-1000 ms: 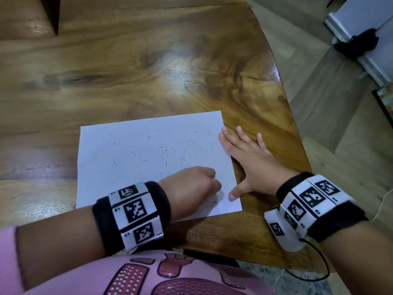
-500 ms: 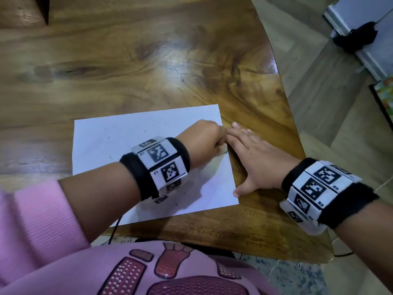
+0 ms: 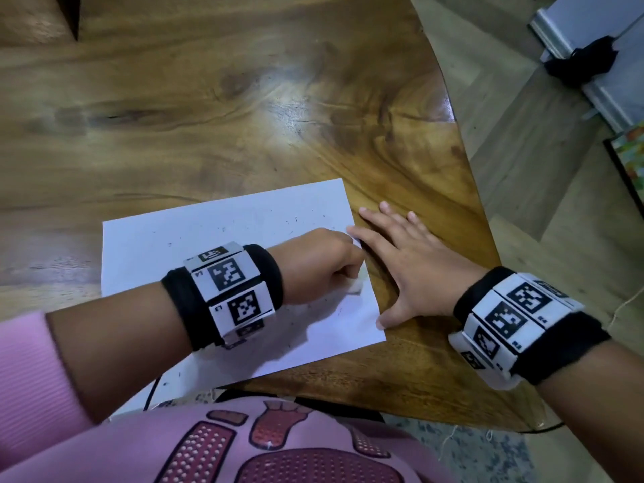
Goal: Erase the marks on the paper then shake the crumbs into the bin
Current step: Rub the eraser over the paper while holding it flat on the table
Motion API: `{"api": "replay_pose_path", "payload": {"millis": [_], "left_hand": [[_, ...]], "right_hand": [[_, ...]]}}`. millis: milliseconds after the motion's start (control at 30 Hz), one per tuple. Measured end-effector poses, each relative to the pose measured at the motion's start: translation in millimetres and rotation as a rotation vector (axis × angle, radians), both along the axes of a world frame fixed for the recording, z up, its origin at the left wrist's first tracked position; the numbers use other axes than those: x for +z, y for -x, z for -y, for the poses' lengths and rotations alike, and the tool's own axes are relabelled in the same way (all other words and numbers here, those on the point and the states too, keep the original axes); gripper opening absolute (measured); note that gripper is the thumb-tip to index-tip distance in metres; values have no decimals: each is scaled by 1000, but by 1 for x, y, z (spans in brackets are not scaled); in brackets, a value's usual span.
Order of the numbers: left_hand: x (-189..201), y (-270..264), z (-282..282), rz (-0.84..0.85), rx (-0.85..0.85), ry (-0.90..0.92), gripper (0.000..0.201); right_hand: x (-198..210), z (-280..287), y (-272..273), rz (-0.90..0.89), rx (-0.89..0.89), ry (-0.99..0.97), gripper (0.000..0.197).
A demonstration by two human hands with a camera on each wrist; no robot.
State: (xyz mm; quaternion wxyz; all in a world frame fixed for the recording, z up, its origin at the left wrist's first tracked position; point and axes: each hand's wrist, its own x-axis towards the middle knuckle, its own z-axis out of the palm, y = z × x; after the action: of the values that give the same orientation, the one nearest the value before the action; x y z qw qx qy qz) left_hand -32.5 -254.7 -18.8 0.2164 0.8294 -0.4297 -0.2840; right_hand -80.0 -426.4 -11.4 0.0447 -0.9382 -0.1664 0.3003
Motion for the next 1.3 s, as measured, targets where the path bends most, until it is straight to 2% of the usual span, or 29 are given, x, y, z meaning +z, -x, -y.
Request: {"api": "replay_pose_path", "payload": {"millis": [200,367,533,700,900,1000,1100,1233,1300], "left_hand": [[1,-11,-2,26,4,23,3],[6,-31,0,23,31,-2,8],[4,-28,-2,24,62,-11,8],[4,-24,6,94,149,-13,6],[-2,3,-27,-41,-70,-37,9],[3,-17,-9,50,38,-27,6],[7,-35,11,96,162,-23,17],[0,-3,-19,56,-28,-76,13],[-2,9,-33,21,-60,-69,11]], "right_hand": [[0,-3,-2,7,-43,-7,129],[-3,-6,-8,11,-65,-29,128],[-6,-11,-8,8,-42,-27,130],[-6,-9,-10,-14,-20,9,132],[-6,-9,-10,-19,-25,17,132],[-6,-11,-11,-34,-22,19,133],[-7,-11,-12,-46,-20,28,133],[-7,-11,-11,-44,-46,1,135],[-8,-12,-11,-41,-51,-3,135]]}}
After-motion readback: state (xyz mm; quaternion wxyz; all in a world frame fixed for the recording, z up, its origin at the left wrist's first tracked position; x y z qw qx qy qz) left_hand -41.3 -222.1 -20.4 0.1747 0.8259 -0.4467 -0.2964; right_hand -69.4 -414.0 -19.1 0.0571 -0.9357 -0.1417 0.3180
